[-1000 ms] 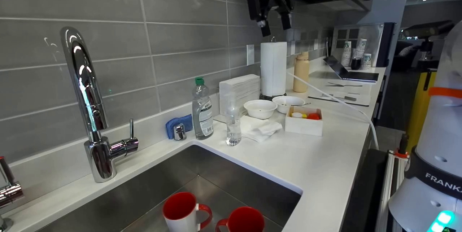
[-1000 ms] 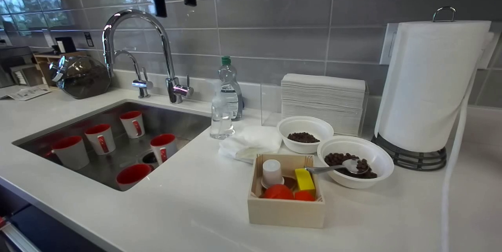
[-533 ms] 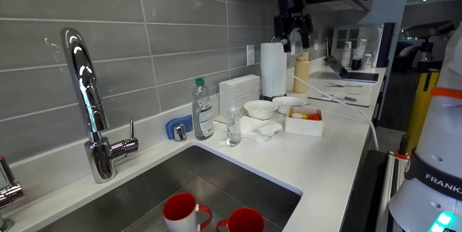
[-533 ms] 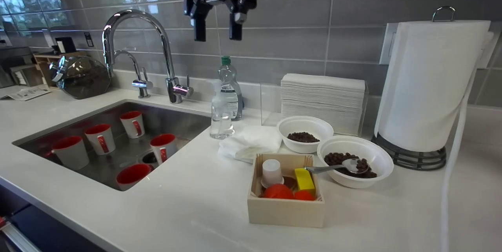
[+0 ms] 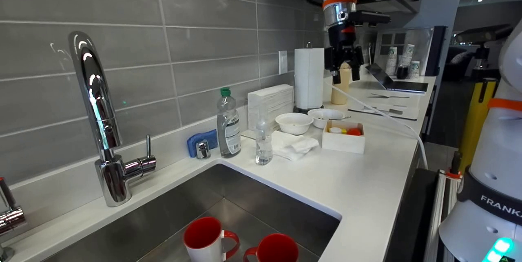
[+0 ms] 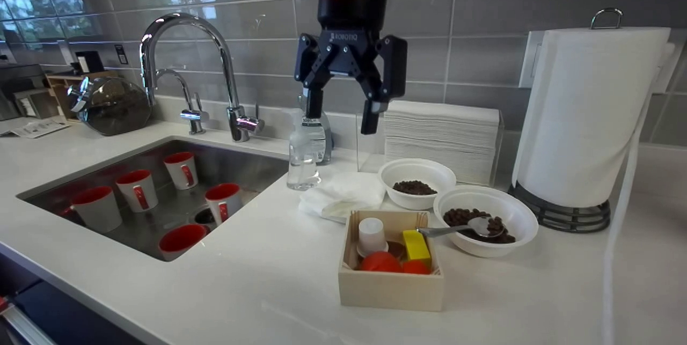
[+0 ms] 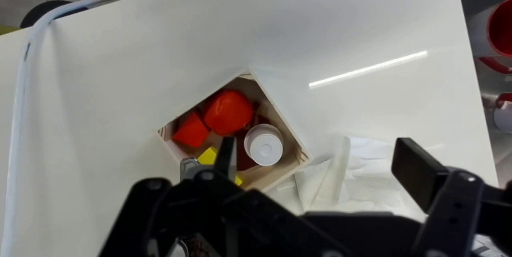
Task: Remove the coffee pod from the box and put it on the counter.
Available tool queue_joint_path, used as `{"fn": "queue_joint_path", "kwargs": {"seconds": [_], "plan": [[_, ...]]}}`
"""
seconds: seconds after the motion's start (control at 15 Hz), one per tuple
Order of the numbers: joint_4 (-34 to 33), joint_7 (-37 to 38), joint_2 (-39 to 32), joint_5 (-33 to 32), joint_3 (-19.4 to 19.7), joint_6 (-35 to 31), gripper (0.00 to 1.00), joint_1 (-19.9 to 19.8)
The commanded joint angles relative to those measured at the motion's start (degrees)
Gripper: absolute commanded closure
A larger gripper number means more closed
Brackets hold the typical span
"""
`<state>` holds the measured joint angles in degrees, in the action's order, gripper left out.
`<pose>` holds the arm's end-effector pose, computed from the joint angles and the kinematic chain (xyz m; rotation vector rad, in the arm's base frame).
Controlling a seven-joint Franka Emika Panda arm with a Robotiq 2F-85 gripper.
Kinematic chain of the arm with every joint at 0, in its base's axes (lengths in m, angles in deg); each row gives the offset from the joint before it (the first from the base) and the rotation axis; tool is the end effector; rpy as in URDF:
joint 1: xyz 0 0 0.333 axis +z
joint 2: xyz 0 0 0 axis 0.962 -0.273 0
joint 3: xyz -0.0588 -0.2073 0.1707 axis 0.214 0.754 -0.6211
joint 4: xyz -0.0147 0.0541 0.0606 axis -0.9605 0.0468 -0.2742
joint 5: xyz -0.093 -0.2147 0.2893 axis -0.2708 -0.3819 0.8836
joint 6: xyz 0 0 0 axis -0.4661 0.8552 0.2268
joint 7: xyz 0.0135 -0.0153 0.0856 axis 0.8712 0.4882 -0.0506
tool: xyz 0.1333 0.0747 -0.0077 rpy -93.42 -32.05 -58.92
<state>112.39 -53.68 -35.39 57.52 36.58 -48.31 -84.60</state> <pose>0.3595 -0.1898 0.3206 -3.0707 0.3560 0.3448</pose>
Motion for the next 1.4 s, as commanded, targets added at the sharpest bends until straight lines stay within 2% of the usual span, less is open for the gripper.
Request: {"fn": "queue_joint_path", "kwargs": {"seconds": [0.0, 0.33, 0.67, 1.33], "plan": [[3.5, -4.2, -2.0, 1.1, 1.1, -7.0, 0.00, -1.4], [7.8, -7.4, -6.5, 1.8, 1.8, -17.5, 0.00, -2.1], [9.4, -8.3, -12.2, 3.2, 1.7, -25.9, 0.00, -2.8], [8.0, -8.6, -18.9, 6.5, 0.4, -35.0, 0.00, -3.3]]}}
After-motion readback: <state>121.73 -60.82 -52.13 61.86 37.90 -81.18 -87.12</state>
